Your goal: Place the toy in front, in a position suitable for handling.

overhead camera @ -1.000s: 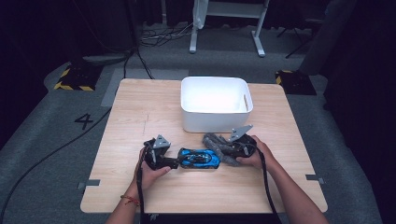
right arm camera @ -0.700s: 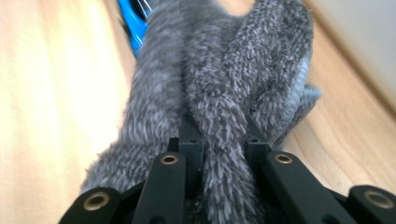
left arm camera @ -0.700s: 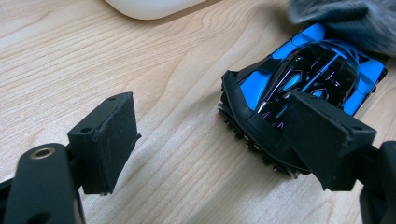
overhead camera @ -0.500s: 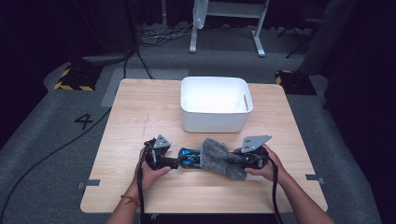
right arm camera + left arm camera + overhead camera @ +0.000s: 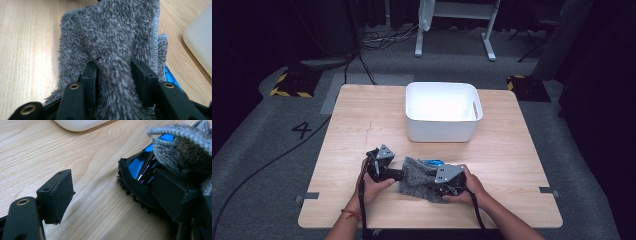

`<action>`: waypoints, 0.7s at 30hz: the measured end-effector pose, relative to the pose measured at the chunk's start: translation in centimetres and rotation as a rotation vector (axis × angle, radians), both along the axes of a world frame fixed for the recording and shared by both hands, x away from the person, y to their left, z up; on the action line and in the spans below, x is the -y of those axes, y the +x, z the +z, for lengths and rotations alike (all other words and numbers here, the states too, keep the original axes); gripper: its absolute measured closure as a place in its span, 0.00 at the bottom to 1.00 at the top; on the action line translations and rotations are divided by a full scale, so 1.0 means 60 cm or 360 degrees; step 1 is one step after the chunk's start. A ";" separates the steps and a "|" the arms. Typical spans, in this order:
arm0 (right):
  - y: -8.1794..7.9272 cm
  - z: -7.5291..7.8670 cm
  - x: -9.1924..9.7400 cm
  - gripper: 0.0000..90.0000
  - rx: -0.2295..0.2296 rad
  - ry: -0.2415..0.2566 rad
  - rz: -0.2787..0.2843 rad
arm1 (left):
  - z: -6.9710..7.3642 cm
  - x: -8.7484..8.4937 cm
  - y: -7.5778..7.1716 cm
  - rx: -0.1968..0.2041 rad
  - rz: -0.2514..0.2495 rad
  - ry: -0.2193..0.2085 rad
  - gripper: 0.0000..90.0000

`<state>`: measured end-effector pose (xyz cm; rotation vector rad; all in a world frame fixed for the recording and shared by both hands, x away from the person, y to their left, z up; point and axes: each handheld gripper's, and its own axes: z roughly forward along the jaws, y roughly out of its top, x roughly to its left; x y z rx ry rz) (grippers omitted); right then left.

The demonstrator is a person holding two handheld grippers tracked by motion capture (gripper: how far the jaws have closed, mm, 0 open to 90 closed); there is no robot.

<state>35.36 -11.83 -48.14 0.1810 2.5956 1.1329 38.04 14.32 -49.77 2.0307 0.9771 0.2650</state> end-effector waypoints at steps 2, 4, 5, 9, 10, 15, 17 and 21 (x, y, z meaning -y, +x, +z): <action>0.001 -0.001 0.001 0.61 0.0014 0.0008 -0.0013 | 0.000 0.000 0.000 -0.0005 -0.0003 -0.0004 0.21; -0.003 -0.001 0.002 0.59 0.0081 -0.0018 -0.0029 | 0.000 0.000 0.001 0.0000 -0.0008 0.0001 0.20; -0.005 -0.002 0.004 0.60 0.0121 -0.0046 -0.0035 | 0.000 0.000 0.001 0.0000 -0.0008 0.0000 0.20; -0.004 -0.004 0.021 0.62 0.0170 -0.0103 -0.0086 | 0.000 -0.001 0.001 -0.0002 -0.0009 -0.0002 0.20; -0.001 -0.005 0.028 0.62 0.0167 -0.0110 -0.0107 | -0.001 -0.002 0.002 -0.0001 -0.0010 -0.0005 0.20; 0.016 -0.010 0.067 0.59 0.0073 -0.0060 -0.0176 | -0.001 -0.001 0.002 -0.0009 -0.0017 -0.0008 0.20; 0.019 -0.010 0.081 0.58 0.0058 -0.0066 -0.0191 | -0.001 0.000 0.002 -0.0005 -0.0018 -0.0011 0.20; 0.027 -0.010 0.113 0.58 0.0023 -0.0081 -0.0263 | -0.002 -0.001 0.002 -0.0010 -0.0017 -0.0019 0.20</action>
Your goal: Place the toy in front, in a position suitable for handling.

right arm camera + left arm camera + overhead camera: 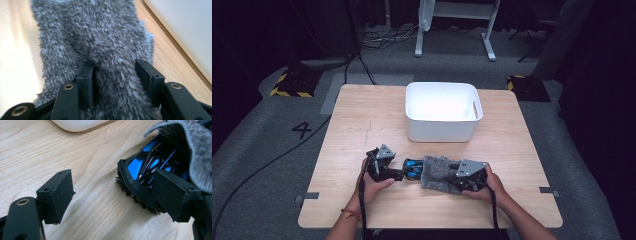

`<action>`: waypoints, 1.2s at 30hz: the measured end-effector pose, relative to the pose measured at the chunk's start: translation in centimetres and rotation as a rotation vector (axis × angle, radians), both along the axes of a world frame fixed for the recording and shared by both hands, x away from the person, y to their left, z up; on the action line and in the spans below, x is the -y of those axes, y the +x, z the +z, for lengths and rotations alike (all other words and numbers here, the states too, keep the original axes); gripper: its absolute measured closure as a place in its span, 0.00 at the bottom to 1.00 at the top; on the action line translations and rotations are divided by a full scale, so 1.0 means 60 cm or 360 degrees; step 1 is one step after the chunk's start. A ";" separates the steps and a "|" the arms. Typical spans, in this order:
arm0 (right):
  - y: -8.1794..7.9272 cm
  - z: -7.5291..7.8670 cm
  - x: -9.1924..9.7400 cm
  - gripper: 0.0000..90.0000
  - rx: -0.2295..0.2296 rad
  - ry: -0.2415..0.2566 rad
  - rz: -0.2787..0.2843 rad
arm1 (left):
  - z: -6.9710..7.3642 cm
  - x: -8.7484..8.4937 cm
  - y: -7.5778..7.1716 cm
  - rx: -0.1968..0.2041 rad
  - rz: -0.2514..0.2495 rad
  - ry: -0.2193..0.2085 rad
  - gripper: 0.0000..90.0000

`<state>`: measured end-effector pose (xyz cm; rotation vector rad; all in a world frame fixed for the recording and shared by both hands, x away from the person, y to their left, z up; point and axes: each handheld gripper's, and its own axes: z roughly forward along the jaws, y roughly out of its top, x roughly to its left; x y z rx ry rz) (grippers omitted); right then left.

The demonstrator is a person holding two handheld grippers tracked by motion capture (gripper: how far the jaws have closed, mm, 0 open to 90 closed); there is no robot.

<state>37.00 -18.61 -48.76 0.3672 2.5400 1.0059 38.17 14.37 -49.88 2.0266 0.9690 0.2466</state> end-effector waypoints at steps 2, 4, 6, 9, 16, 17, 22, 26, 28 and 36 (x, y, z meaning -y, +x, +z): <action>0.007 0.000 0.019 0.61 -0.0031 0.0009 -0.0043 | 0.000 0.000 0.000 0.0001 -0.0001 0.0001 0.20; 0.014 0.001 0.034 0.66 -0.0038 0.0008 -0.0101 | 0.000 0.000 0.000 0.0005 0.0000 0.0007 0.20; 0.020 0.003 0.046 0.71 -0.0055 0.0010 -0.0161 | 0.000 0.001 -0.001 0.0011 0.0000 0.0005 0.20; 0.034 0.005 0.061 0.76 -0.0052 0.0067 -0.0268 | 0.000 0.000 -0.001 0.0003 0.0005 0.0003 0.20; 0.074 0.006 0.044 0.79 -0.0095 0.0150 -0.0363 | -0.002 0.001 -0.001 -0.0008 -0.0015 -0.0021 0.20; 0.080 0.005 0.034 0.79 -0.0096 0.0134 -0.0373 | -0.002 0.002 -0.001 -0.0012 -0.0017 -0.0023 0.21; 0.084 -0.002 0.002 0.81 -0.0112 0.0030 -0.0308 | -0.002 0.001 0.000 -0.0013 -0.0017 -0.0028 0.21; 0.072 -0.001 -0.004 0.82 -0.0140 0.0013 -0.0252 | -0.003 -0.001 0.001 -0.0026 -0.0016 -0.0036 0.20; 0.063 0.001 -0.002 0.82 -0.0141 -0.0014 -0.0220 | -0.002 -0.001 0.000 -0.0021 -0.0012 -0.0029 0.20; 0.026 0.005 0.010 0.83 -0.0186 -0.0006 -0.0117 | -0.002 0.001 0.000 -0.0021 -0.0002 -0.0031 0.20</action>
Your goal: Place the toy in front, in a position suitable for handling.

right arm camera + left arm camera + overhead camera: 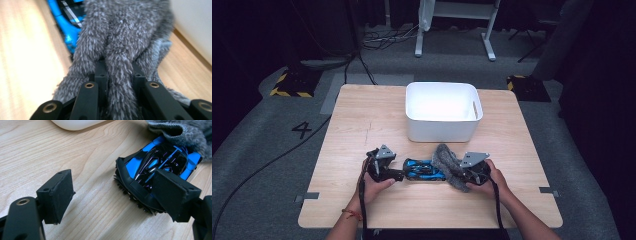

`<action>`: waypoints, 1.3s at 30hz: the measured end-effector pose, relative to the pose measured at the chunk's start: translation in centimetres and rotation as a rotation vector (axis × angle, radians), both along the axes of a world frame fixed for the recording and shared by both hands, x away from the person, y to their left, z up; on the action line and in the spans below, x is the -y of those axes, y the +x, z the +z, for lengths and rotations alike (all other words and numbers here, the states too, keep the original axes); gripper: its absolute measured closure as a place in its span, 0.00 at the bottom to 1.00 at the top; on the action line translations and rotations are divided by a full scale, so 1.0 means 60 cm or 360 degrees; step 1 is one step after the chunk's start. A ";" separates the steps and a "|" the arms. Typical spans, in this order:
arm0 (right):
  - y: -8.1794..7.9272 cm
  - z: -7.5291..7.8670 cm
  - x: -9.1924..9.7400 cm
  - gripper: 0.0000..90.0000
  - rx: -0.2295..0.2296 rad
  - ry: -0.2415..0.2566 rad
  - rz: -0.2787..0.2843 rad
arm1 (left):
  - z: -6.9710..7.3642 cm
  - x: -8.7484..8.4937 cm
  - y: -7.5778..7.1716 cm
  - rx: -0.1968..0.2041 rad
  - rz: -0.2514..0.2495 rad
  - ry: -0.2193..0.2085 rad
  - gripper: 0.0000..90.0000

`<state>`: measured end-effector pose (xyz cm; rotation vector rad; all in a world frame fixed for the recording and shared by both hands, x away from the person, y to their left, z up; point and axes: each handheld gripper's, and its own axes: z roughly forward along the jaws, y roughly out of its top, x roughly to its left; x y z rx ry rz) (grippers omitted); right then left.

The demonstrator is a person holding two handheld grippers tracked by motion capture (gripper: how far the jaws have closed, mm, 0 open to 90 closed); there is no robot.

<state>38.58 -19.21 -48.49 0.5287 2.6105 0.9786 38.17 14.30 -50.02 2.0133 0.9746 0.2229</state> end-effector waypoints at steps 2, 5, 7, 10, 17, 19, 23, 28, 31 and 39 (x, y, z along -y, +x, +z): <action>-0.009 0.000 0.002 0.83 -0.0008 0.0009 0.0025 | 0.000 0.000 0.000 0.0000 0.0002 -0.0001 0.20; -0.019 0.001 0.006 0.83 -0.0038 0.0029 0.0065 | 0.000 0.000 0.000 -0.0005 -0.0003 -0.0001 0.20; -0.025 0.007 0.010 0.83 -0.0022 0.0008 0.0097 | 0.000 0.000 0.000 -0.0005 -0.0004 0.0000 0.20; -0.022 0.017 0.020 0.84 0.0003 0.0069 0.0057 | 0.000 0.000 0.001 0.0000 -0.0005 0.0000 0.20; 0.013 0.019 0.004 0.84 0.0078 0.0088 -0.0035 | 0.001 0.001 0.000 0.0013 -0.0007 0.0016 0.20; 0.023 0.017 -0.009 0.84 0.0119 0.0043 -0.0056 | 0.002 0.001 -0.001 0.0016 -0.0009 0.0026 0.20; 0.046 0.009 -0.029 0.84 0.0113 -0.0002 -0.0093 | 0.002 0.001 -0.002 0.0016 -0.0006 0.0023 0.20; 0.069 0.001 -0.038 0.84 0.0041 -0.0023 -0.0119 | 0.001 0.000 -0.001 0.0019 -0.0005 0.0022 0.20; 0.068 -0.002 -0.038 0.85 0.0018 -0.0022 -0.0104 | 0.001 0.000 -0.002 0.0017 0.0001 0.0016 0.21; 0.039 -0.001 -0.021 0.86 0.0015 -0.0052 -0.0039 | 0.001 0.001 -0.005 0.0025 0.0011 0.0021 0.21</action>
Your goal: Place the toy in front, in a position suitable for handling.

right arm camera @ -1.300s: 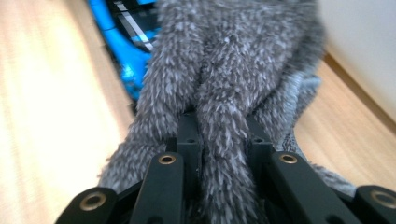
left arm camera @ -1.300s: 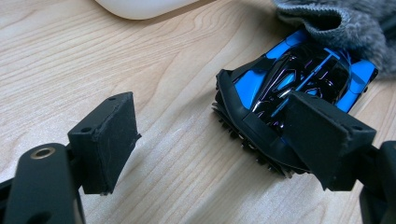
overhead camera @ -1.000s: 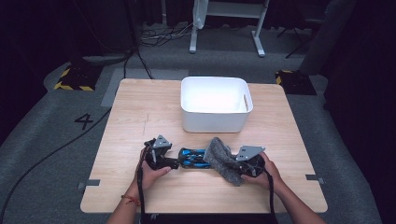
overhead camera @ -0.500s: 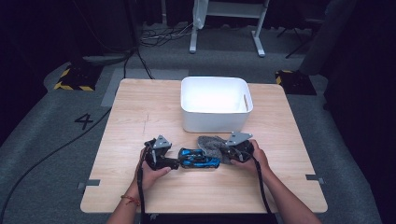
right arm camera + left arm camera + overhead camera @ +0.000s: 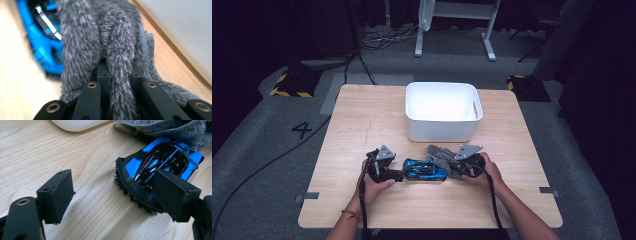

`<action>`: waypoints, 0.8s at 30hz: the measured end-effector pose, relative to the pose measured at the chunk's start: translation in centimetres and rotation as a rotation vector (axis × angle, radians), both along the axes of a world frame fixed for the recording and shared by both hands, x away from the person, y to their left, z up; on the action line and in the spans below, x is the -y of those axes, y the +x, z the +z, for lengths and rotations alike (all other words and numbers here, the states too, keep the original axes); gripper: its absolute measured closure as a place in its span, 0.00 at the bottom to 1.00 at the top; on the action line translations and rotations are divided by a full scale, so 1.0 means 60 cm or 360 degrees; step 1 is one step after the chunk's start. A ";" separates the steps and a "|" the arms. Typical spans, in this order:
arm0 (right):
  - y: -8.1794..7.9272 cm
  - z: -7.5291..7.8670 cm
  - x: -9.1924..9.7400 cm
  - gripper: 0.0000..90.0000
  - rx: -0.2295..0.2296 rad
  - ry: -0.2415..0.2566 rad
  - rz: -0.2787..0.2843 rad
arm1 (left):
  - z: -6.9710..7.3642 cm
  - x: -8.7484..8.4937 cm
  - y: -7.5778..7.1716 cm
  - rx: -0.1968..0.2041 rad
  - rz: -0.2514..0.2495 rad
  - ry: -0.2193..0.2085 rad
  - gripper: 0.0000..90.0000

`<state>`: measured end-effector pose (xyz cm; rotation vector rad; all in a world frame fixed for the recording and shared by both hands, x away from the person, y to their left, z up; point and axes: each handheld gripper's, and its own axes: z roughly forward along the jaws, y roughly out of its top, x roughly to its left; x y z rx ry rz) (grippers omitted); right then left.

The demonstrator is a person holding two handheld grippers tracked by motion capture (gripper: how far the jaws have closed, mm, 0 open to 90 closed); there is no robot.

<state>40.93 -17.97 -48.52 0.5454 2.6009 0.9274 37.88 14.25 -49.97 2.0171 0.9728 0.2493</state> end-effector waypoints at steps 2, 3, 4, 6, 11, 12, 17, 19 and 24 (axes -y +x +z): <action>-0.012 0.001 0.006 0.86 0.0011 -0.0023 0.0044 | 0.000 0.000 0.000 0.0001 0.0000 -0.0003 0.21; -0.017 0.001 0.009 0.86 0.0010 -0.0024 0.0059 | -0.001 0.000 0.000 -0.0002 0.0002 -0.0007 0.21; -0.023 0.002 0.011 0.86 0.0003 -0.0022 0.0069 | -0.001 0.000 0.001 -0.0007 0.0000 -0.0007 0.21; -0.035 0.002 0.016 0.86 -0.0019 -0.0007 0.0111 | -0.001 -0.001 0.001 -0.0004 0.0001 -0.0009 0.21; -0.065 0.001 0.018 0.86 -0.0060 0.0019 0.0210 | -0.001 -0.001 0.001 -0.0010 0.0003 -0.0011 0.21; -0.068 0.002 0.017 0.86 -0.0068 0.0017 0.0224 | -0.001 -0.001 0.001 -0.0008 0.0003 -0.0009 0.21; -0.072 0.012 0.011 0.86 -0.0010 0.0017 0.0231 | -0.001 0.000 0.000 0.0000 0.0003 -0.0007 0.21; -0.067 0.024 0.016 0.86 0.0012 0.0084 0.0202 | 0.000 0.000 0.000 0.0000 0.0000 -0.0003 0.21; -0.038 0.051 0.020 0.86 0.0114 0.0127 0.0088 | -0.001 0.000 0.001 0.0001 -0.0001 -0.0006 0.21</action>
